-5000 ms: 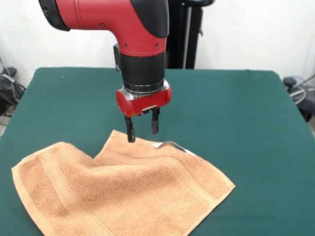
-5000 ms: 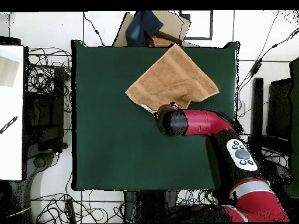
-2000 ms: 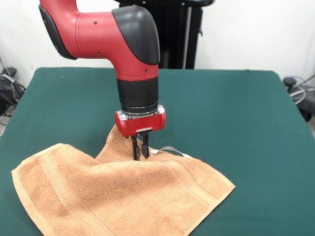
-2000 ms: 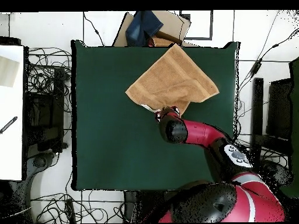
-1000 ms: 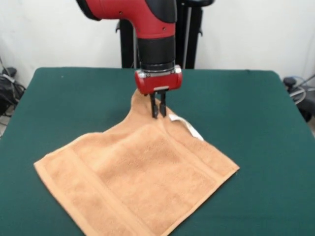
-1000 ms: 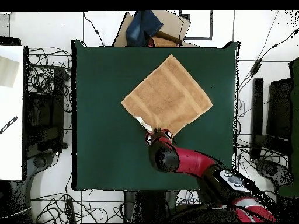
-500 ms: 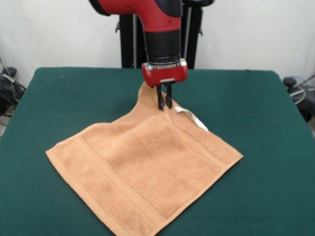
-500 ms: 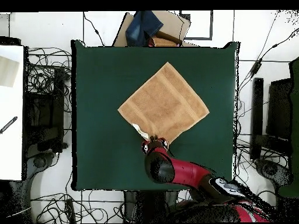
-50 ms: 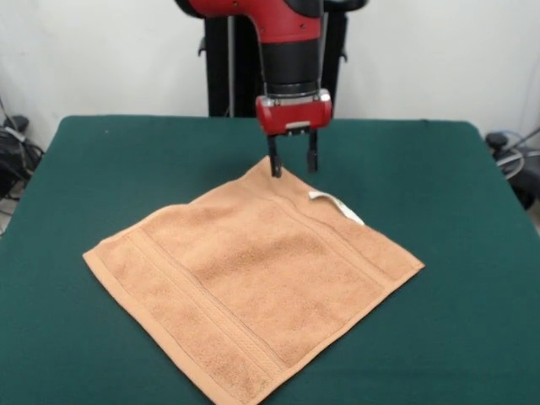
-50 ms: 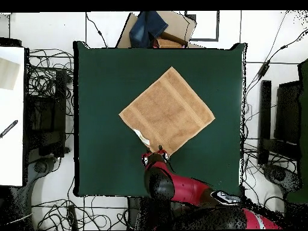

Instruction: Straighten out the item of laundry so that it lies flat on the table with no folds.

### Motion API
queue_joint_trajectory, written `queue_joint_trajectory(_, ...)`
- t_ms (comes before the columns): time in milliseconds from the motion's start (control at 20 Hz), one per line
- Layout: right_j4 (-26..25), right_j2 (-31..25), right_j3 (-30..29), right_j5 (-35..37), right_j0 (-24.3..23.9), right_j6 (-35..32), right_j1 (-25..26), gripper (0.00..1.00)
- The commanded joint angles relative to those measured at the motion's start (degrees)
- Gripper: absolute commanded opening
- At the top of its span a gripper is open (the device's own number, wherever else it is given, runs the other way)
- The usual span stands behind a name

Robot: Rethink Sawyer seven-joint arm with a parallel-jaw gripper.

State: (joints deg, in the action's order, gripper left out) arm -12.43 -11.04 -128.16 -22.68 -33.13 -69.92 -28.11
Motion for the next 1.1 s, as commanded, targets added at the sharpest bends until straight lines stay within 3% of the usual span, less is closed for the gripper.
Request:
queue_joint_trajectory(50, 6.0, 0.6, -3.3, -2.4, 1.5, -20.8, 0.3, 1.00)
queue_joint_trajectory(650, 9.0, 0.7, -5.7, 1.0, 3.7, -21.2, -5.3, 1.00)
queue_joint_trajectory(900, 13.7, 1.4, -9.0, 10.3, 7.0, -20.2, -18.3, 1.00)
queue_joint_trajectory(1100, 15.5, 0.4, -9.6, 16.5, 7.8, -19.2, -24.8, 1.00)
